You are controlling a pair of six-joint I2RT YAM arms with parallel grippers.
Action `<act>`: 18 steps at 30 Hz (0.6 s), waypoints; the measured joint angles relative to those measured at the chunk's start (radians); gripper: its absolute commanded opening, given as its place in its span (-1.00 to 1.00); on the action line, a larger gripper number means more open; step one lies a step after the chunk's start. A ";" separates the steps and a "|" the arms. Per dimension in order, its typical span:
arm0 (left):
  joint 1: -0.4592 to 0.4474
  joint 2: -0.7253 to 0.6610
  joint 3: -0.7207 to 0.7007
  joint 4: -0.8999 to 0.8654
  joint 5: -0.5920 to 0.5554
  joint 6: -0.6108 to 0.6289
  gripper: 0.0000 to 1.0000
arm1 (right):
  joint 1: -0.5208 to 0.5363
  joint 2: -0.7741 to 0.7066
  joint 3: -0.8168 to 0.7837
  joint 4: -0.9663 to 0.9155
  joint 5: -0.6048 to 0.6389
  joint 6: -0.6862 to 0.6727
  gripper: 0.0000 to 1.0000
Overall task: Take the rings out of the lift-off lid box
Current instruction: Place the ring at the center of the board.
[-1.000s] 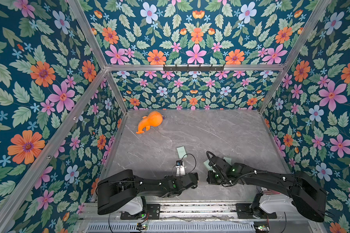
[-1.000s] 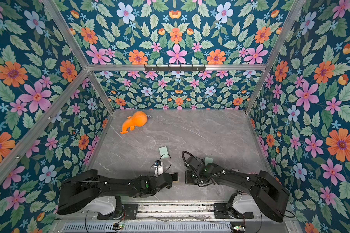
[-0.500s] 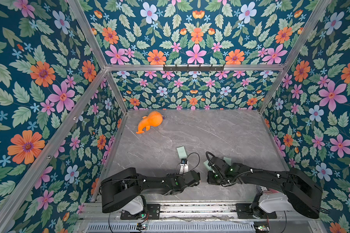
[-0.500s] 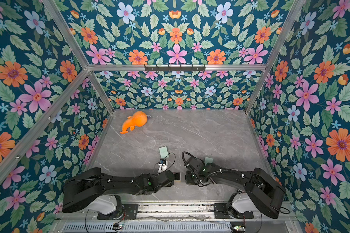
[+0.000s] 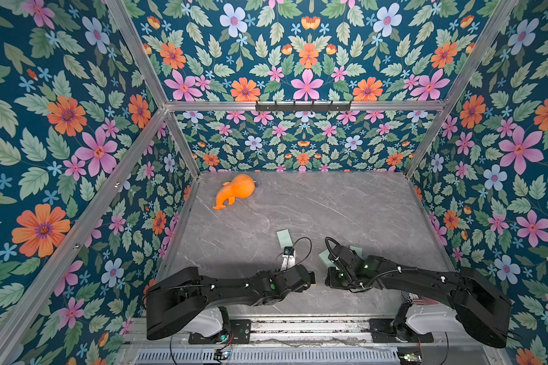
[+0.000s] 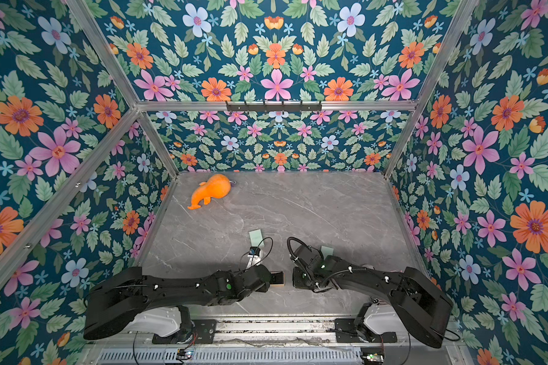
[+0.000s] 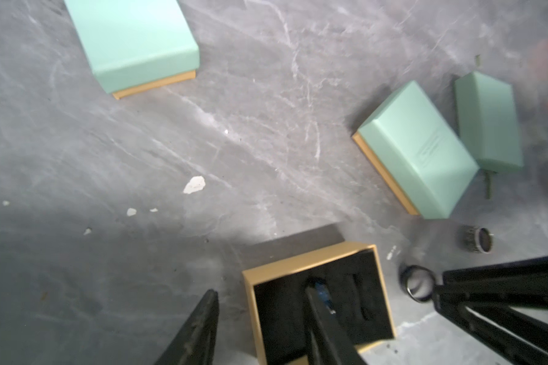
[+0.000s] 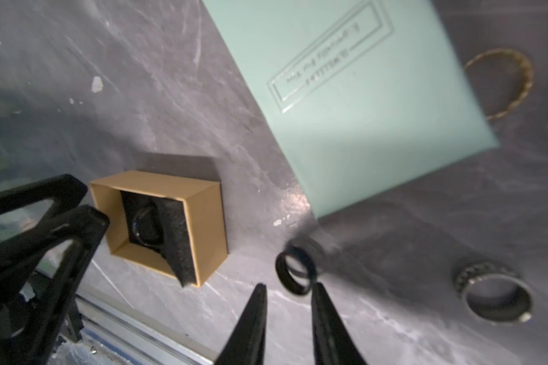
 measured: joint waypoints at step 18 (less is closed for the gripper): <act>0.000 -0.319 -0.158 -0.045 -0.051 -0.080 0.02 | 0.123 0.166 0.308 -0.156 0.060 -0.053 -0.40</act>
